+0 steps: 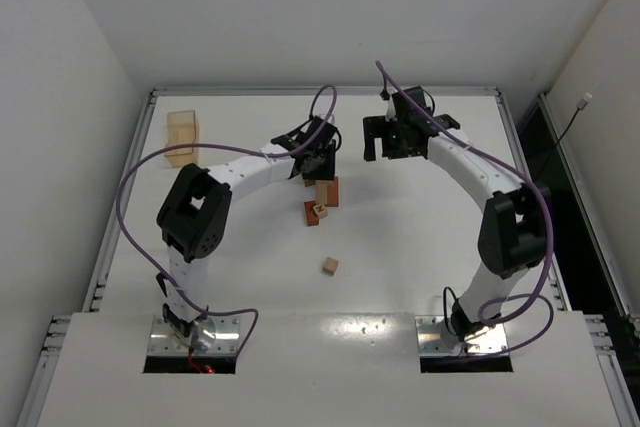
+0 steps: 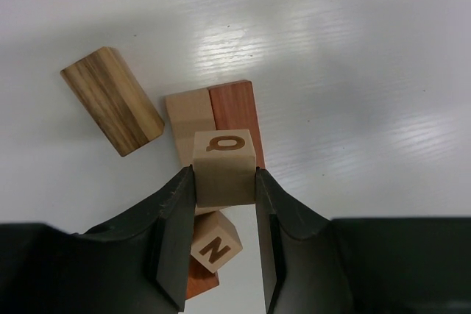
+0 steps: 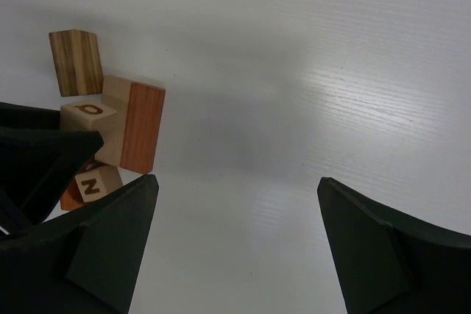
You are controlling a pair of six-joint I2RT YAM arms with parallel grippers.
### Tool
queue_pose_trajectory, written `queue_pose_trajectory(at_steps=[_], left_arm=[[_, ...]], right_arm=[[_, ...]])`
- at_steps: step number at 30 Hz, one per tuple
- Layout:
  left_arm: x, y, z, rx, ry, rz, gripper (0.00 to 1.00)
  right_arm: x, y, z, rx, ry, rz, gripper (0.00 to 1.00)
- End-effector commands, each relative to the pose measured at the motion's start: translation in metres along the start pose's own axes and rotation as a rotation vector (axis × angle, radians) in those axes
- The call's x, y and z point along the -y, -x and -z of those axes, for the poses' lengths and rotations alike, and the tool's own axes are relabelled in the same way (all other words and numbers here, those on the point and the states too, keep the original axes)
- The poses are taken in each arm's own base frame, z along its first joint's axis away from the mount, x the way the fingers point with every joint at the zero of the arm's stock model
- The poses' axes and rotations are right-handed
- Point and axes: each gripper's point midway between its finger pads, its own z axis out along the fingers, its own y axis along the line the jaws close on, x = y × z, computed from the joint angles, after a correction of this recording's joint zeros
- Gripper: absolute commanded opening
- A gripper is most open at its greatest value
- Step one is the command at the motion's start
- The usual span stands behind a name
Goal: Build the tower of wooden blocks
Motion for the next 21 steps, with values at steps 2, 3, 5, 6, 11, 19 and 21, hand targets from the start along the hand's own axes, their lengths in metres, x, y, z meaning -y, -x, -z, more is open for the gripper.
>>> queue_pose_trajectory(at_steps=[2,3,5,6,11,19,21], left_arm=[[0.017,0.012,-0.001,0.025,-0.037,0.004,0.00],[0.017,0.012,-0.001,0.025,-0.037,0.004,0.00],[0.016,0.008,-0.005,0.015,-0.031,0.002,0.00],[0.016,0.008,-0.005,0.015,-0.031,0.002,0.00],[0.015,0.006,-0.012,0.001,-0.022,0.000,0.00],[0.015,0.003,-0.021,-0.010,-0.016,-0.001,0.00],[0.015,0.003,-0.021,-0.010,-0.016,-0.001,0.00]], right_arm=[[-0.002,0.006,0.000,0.016,0.018,-0.028,0.87],[-0.002,0.006,0.000,0.016,0.018,-0.028,0.87],[-0.002,0.006,0.000,0.016,0.018,-0.028,0.87],[0.003,0.007,0.000,0.020,0.002,-0.047,0.87],[0.007,0.006,0.001,0.012,-0.005,-0.076,0.87],[0.016,0.005,-0.002,0.005,-0.007,-0.108,0.87],[0.016,0.005,-0.002,0.005,-0.007,-0.108,0.87]])
